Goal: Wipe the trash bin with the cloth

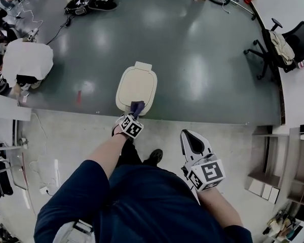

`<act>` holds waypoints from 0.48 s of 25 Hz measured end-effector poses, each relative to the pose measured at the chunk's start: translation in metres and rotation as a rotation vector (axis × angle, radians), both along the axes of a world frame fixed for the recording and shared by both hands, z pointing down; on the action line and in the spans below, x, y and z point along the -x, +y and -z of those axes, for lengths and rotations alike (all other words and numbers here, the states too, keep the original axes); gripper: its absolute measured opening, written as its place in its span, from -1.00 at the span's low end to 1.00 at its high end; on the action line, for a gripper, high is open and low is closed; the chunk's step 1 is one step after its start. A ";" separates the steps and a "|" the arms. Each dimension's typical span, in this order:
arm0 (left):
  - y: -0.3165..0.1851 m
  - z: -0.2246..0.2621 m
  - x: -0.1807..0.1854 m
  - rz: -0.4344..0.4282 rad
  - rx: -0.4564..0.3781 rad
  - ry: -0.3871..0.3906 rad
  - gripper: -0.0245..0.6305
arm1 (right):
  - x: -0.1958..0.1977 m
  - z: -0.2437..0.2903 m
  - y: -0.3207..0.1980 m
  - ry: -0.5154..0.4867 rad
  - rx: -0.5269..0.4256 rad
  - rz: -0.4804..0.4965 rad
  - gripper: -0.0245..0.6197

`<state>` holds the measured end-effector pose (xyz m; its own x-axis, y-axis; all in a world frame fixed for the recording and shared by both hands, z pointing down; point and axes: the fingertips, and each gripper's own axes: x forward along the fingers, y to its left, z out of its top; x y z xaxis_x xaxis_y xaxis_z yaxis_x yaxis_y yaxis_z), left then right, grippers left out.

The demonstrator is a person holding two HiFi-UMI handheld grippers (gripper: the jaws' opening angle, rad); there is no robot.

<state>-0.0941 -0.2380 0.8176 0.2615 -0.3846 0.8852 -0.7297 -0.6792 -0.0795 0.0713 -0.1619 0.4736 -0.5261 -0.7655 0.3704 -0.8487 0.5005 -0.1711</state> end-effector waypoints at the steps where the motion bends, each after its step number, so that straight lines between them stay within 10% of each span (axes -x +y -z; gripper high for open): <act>1: 0.005 0.000 -0.011 -0.029 0.004 -0.002 -0.77 | -0.006 -0.001 0.004 -0.001 0.001 -0.004 -0.91; 12: 0.061 0.073 -0.096 -0.082 -0.056 0.138 -0.77 | -0.043 -0.019 0.040 -0.081 0.003 0.031 -0.91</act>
<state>0.0021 -0.1768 0.7442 0.4112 -0.4052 0.8165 -0.6789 -0.7339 -0.0223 0.1141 -0.1224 0.4928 -0.5781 -0.7472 0.3277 -0.8159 0.5259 -0.2403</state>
